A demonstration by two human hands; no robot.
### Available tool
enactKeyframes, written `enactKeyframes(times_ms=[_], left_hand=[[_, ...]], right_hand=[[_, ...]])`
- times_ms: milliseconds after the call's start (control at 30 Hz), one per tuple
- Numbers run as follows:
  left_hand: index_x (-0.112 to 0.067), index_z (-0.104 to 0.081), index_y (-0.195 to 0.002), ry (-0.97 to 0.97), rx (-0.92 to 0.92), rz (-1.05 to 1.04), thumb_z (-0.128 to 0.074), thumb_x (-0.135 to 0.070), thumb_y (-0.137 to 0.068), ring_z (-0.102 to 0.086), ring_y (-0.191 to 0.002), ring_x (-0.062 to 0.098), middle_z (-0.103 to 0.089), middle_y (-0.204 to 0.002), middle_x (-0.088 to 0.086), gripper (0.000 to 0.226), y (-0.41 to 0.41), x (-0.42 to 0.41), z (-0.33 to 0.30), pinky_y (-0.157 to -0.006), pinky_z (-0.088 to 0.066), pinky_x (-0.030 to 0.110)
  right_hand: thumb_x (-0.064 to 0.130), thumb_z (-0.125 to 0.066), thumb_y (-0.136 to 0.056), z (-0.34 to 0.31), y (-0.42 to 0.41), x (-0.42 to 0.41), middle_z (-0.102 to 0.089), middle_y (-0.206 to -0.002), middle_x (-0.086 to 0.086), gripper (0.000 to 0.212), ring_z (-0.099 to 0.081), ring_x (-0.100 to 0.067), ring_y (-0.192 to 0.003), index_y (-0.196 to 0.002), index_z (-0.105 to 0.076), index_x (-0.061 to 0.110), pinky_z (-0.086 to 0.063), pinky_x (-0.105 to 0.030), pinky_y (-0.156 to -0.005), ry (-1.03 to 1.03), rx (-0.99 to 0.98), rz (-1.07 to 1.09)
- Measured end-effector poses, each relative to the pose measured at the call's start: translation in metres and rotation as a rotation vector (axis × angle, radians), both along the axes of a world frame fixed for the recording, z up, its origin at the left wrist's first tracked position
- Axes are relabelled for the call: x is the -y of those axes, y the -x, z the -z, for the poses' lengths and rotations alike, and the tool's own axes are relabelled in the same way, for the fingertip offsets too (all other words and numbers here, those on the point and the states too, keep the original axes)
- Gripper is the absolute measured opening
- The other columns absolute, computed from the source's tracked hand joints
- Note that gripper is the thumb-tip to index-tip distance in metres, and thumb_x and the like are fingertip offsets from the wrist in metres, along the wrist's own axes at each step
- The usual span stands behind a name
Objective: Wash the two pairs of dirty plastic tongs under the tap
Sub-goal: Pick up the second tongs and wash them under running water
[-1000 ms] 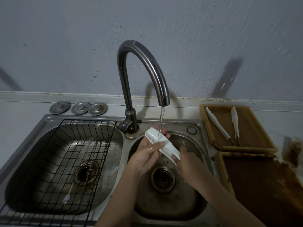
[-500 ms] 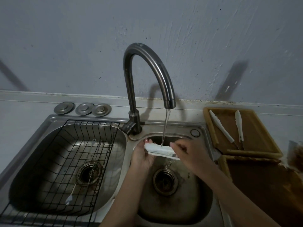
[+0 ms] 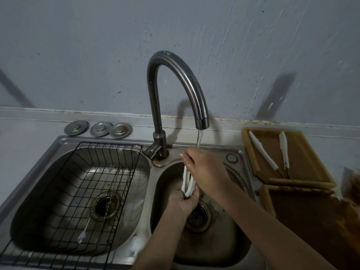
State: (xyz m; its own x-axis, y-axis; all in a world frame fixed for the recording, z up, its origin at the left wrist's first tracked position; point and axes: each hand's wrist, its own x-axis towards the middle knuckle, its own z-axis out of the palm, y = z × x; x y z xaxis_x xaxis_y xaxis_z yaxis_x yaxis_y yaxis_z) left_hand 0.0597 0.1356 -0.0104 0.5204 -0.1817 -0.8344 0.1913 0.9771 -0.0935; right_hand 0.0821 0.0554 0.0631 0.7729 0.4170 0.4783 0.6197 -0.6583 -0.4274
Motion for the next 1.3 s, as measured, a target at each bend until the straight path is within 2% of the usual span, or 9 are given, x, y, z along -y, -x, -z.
enactKeyframes(times_ms=[100, 167, 267, 400, 633, 800, 1033, 1167, 1300], left_hand=[[0.006, -0.056, -0.099, -0.047, 0.010, -0.033, -0.025, -0.008, -0.099, -0.059, -0.085, 0.024, -0.057, -0.084, 0.019, 0.034, -0.008, -0.010, 0.006, -0.089, -0.051, 0.031], [0.002, -0.053, -0.084, -0.146, 0.085, -0.055, -0.026, -0.003, -0.100, -0.061, -0.068, 0.015, -0.060, -0.073, 0.007, 0.031, -0.011, -0.021, 0.006, -0.067, -0.053, 0.024], [-0.010, -0.049, -0.077, -0.312, 0.232, 0.029, -0.037, -0.001, -0.097, -0.053, -0.064, 0.014, -0.053, -0.070, 0.002, 0.025, -0.019, -0.034, -0.014, -0.065, -0.048, 0.029], [-0.016, -0.051, -0.089, -0.549, 0.464, 0.161, -0.040, 0.001, -0.095, -0.050, -0.066, 0.015, -0.051, -0.070, 0.005, 0.021, -0.020, -0.028, -0.050, -0.064, -0.043, 0.028], [-0.006, -0.041, -0.121, -1.572, 0.393, 0.515, -0.043, -0.030, -0.097, -0.059, -0.102, 0.023, -0.056, -0.104, 0.001, 0.034, -0.005, -0.053, -0.024, -0.090, -0.048, 0.038], [0.003, -0.030, -0.133, -1.861, 0.249, 0.477, -0.057, -0.016, -0.090, -0.060, -0.106, 0.034, -0.059, -0.118, 0.022, 0.054, -0.006, -0.080, -0.016, -0.089, -0.047, 0.038], [-0.001, -0.046, -0.110, -2.116, 0.032, 0.670, -0.039, -0.022, -0.096, -0.062, -0.098, 0.039, -0.062, -0.110, 0.021, 0.026, -0.038, -0.088, -0.031, -0.079, -0.047, 0.045], [-0.001, -0.041, -0.113, -2.266, -0.057, 0.906, -0.038, -0.019, -0.097, -0.065, -0.099, 0.036, -0.064, -0.110, 0.019, 0.024, -0.055, -0.086, -0.040, -0.075, -0.046, 0.040], [-0.001, -0.037, -0.115, -2.309, -0.091, 1.009, -0.040, -0.014, -0.096, -0.068, -0.097, 0.033, -0.067, -0.107, 0.017, 0.024, -0.060, -0.085, -0.037, -0.071, -0.048, 0.038]], right_hand=[[0.014, -0.053, -0.091, -0.003, -0.005, 0.011, -0.064, -0.067, -0.005, 0.017, -0.055, -0.015, -0.053, -0.085, -0.064, 0.003, -0.046, -0.022, -0.048, 0.145, -0.132, 0.053], [0.016, -0.050, -0.093, -0.008, -0.011, 0.028, -0.069, -0.076, -0.015, 0.022, -0.060, -0.019, -0.057, -0.085, -0.065, 0.000, -0.054, -0.032, -0.059, 0.228, -0.405, 0.098], [0.033, -0.044, -0.095, -0.012, -0.010, 0.040, -0.070, -0.088, -0.019, 0.039, -0.060, -0.021, -0.064, -0.094, -0.064, -0.001, -0.050, -0.034, -0.063, 0.330, -0.899, -0.047], [0.046, -0.034, -0.096, 0.017, 0.012, 0.021, -0.056, -0.056, -0.006, 0.047, -0.051, -0.014, -0.038, -0.094, -0.052, 0.002, -0.043, -0.022, -0.036, -0.250, -1.346, -0.123], [0.056, -0.030, -0.093, 0.042, 0.024, 0.006, -0.047, -0.047, 0.000, 0.053, -0.040, -0.018, -0.034, -0.068, -0.049, 0.013, -0.032, -0.026, -0.039, -0.268, -1.028, 0.016], [0.050, -0.030, -0.096, 0.040, 0.026, 0.015, -0.045, -0.050, -0.001, 0.050, -0.036, -0.013, -0.032, -0.072, -0.051, 0.011, -0.031, -0.022, -0.035, -0.398, -1.026, 0.040], [0.041, -0.029, -0.098, 0.034, 0.024, 0.025, -0.047, -0.048, 0.002, 0.045, -0.038, -0.012, -0.031, -0.075, -0.051, 0.008, -0.033, -0.021, -0.034, -0.454, -0.929, -0.035], [0.055, -0.035, -0.091, 0.037, 0.019, 0.037, -0.055, -0.050, 0.011, 0.047, -0.048, -0.003, -0.042, -0.080, -0.053, 0.013, -0.038, -0.017, -0.044, -0.430, -0.759, 0.025], [0.056, -0.049, -0.085, 0.067, 0.029, 0.049, -0.059, -0.111, 0.005, 0.059, -0.061, -0.011, -0.096, -0.128, -0.043, 0.016, -0.051, -0.022, -0.071, -0.067, -0.662, 0.220]])
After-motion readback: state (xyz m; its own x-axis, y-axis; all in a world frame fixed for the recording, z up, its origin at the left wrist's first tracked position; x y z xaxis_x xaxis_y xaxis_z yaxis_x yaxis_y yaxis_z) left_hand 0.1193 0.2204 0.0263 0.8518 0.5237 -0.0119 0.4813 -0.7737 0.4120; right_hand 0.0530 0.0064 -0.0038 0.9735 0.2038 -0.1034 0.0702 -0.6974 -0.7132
